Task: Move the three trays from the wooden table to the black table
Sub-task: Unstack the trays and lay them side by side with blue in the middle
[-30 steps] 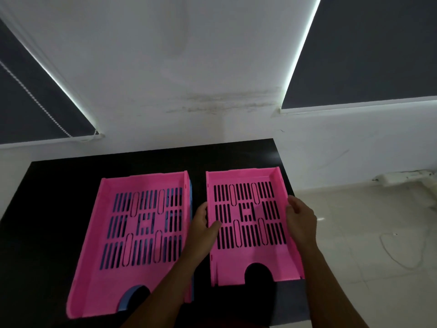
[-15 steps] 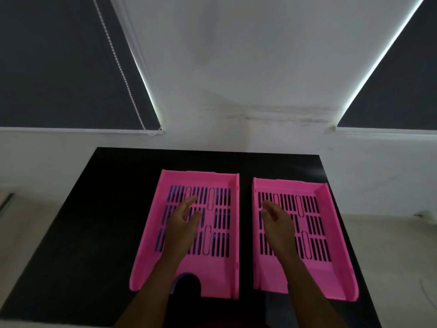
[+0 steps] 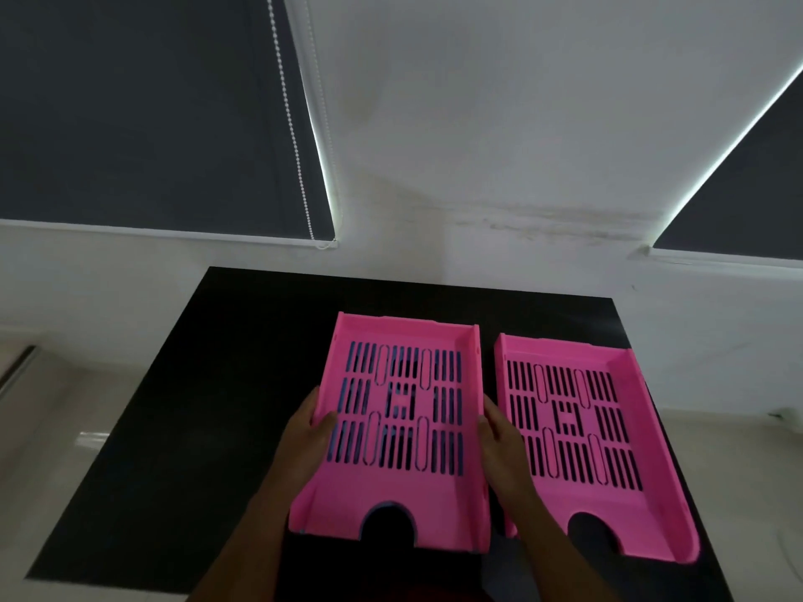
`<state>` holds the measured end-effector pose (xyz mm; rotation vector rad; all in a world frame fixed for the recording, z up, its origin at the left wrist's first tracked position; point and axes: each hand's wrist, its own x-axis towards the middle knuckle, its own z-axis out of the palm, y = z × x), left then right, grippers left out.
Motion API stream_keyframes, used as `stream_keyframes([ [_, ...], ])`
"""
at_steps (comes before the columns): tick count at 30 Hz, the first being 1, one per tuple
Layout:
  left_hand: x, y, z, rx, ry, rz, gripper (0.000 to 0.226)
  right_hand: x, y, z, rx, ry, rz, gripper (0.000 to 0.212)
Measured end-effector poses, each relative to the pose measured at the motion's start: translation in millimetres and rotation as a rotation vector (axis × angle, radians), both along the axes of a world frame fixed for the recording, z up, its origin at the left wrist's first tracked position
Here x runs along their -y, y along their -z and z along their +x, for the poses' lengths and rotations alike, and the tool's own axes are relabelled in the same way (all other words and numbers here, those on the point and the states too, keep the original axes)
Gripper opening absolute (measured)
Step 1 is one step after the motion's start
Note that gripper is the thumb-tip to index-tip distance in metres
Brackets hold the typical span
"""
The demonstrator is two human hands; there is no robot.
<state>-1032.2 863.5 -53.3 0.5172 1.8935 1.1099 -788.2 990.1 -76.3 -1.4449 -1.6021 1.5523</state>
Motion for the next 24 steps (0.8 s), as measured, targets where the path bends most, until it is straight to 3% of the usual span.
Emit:
stream_keyframes([
  [10,7,8,-24,0.118,-0.026,0.117,0.04,6,-11,-24,-0.046,0.061,0.005,0.04],
  [24,73,-1,-144,0.036,-0.145,0.163,0.033,51,-14,-162,-0.053,-0.092,0.049,0.028],
])
